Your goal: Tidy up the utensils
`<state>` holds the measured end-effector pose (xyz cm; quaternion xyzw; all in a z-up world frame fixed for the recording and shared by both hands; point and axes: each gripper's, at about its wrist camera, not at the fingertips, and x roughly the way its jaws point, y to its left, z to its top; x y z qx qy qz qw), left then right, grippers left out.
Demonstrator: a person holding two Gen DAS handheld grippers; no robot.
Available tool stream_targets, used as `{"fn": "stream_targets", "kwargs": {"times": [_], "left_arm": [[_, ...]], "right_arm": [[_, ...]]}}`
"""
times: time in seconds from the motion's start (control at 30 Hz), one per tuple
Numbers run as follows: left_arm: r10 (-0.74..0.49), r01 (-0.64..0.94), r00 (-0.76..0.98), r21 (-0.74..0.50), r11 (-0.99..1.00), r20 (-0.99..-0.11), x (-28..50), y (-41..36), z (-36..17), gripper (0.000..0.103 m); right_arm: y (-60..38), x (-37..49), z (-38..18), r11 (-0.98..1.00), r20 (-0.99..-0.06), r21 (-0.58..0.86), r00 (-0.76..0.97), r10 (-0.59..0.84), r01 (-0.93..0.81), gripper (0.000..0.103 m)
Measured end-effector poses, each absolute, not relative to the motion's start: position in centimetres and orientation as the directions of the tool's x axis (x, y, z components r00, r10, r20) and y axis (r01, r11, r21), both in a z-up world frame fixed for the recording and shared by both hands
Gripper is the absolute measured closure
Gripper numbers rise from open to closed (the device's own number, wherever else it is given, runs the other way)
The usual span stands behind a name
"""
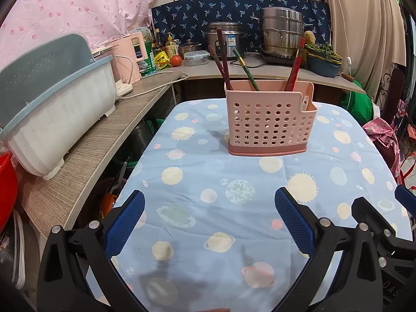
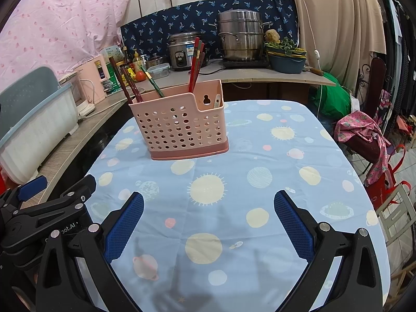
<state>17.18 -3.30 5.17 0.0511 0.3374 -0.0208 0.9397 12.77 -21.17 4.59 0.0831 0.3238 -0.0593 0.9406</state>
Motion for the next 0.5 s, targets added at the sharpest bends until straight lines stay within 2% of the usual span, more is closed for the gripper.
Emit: {"fn": "stream_targets", "kwargs": {"times": [0.5], "left_arm": [[-0.016,0.083,0.761,0.072,0.994,-0.649,17.70,-3.39,4.77,0.008]], "right_arm": [[-21.27,12.65,4.36,0.979,-0.621,0.116,0.781,-0.059,0.167,0.006]]}}
